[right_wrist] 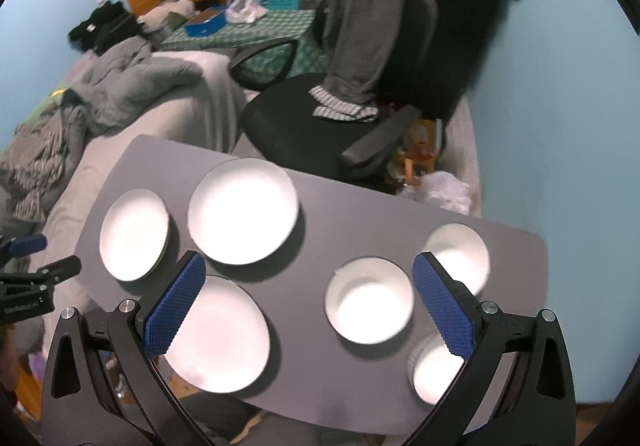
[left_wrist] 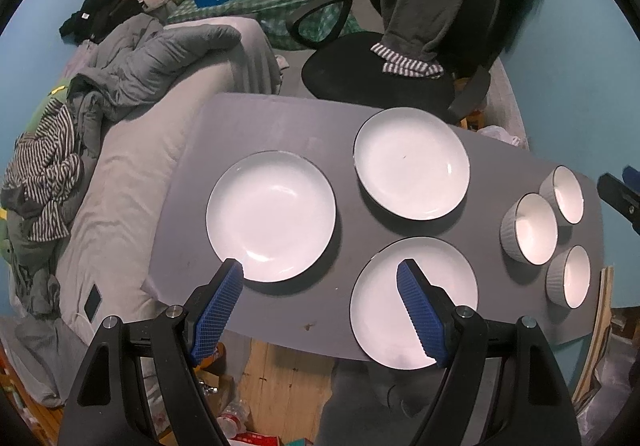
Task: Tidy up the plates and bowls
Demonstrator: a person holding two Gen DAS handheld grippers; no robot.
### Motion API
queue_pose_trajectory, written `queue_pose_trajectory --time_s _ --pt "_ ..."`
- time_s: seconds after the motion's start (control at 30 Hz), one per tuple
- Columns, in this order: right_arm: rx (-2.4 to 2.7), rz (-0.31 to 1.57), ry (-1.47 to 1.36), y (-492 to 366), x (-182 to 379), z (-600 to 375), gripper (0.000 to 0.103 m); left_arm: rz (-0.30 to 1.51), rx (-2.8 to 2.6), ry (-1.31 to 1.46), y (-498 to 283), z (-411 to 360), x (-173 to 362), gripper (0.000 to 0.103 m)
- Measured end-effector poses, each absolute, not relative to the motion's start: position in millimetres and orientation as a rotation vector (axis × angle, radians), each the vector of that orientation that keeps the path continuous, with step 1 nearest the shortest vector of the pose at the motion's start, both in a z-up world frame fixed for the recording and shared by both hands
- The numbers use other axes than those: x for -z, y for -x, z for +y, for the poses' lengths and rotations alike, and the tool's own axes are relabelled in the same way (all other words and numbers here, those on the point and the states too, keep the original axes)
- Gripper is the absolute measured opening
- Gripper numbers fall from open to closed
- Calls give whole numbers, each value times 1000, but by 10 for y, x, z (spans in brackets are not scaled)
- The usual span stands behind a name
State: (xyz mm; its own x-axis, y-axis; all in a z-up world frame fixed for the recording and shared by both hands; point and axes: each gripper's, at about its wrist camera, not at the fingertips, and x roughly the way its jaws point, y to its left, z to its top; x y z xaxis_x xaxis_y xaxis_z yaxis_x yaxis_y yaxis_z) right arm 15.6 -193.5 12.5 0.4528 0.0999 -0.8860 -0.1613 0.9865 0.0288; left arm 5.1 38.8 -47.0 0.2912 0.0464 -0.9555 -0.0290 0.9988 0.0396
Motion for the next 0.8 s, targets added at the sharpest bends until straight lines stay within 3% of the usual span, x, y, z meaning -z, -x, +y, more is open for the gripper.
queue_pose_trajectory --time_s 0.8 --pt "-502 1363 131 -419 1279 -1285 101 1419 -131 83 42 707 1487 81"
